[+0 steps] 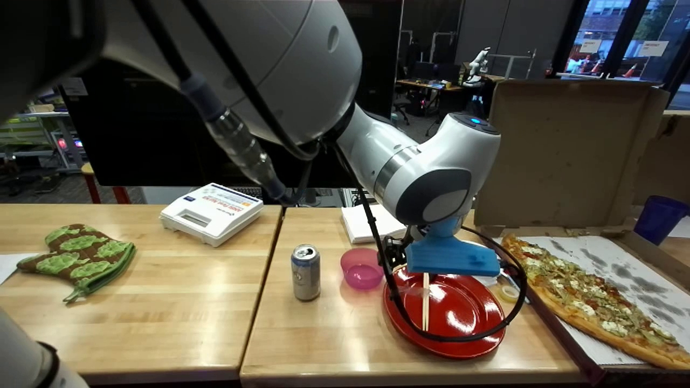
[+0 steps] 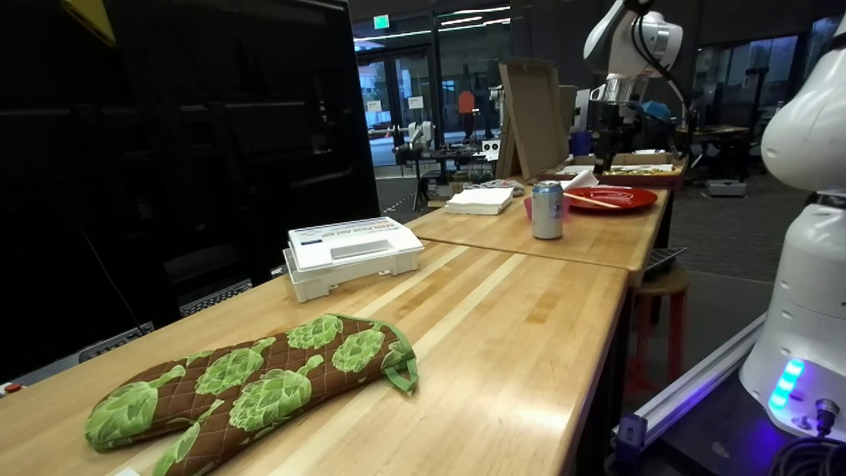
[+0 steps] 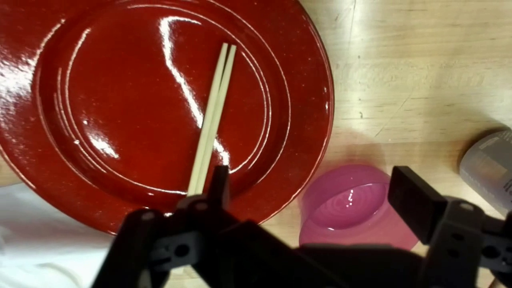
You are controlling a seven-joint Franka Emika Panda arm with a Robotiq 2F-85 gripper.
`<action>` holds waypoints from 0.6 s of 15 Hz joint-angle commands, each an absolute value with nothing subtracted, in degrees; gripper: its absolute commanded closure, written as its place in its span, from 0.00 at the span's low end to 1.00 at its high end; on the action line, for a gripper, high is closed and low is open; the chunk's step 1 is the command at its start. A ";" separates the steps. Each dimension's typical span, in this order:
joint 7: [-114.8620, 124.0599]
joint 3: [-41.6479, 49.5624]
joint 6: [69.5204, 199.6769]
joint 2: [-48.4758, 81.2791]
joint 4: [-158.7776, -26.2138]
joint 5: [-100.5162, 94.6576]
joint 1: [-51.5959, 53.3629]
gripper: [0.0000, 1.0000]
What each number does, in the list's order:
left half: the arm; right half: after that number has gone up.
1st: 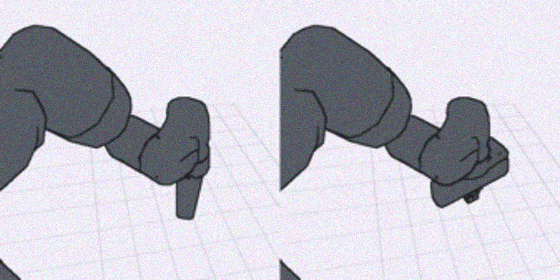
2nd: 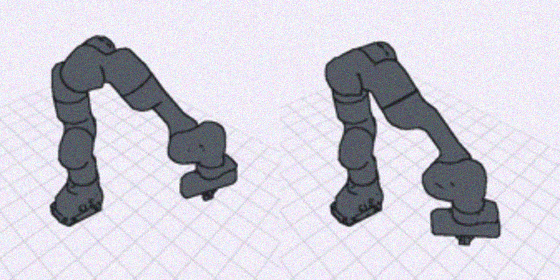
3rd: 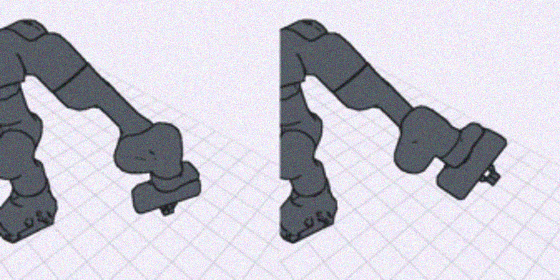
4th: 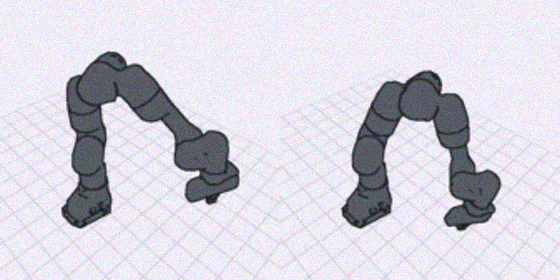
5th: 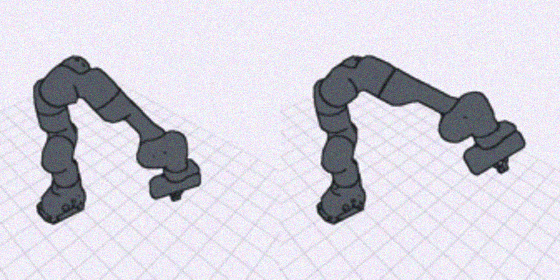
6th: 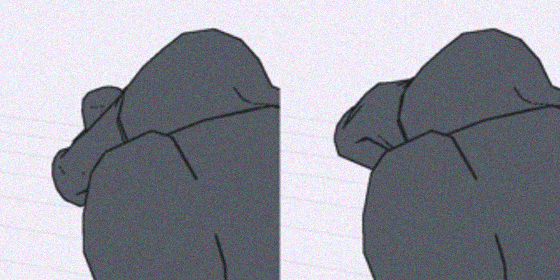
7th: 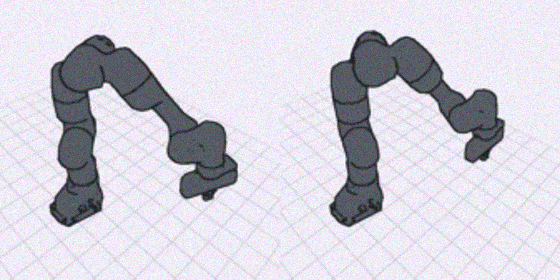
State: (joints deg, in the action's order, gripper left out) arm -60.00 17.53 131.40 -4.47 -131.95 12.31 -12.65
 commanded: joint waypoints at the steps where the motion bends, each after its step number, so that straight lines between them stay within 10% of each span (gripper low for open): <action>1: -58.37 17.26 130.97 -0.60 -127.67 13.31 -13.16 0.00; 9: -54.87 14.61 132.12 8.31 -121.51 16.79 -14.08 0.00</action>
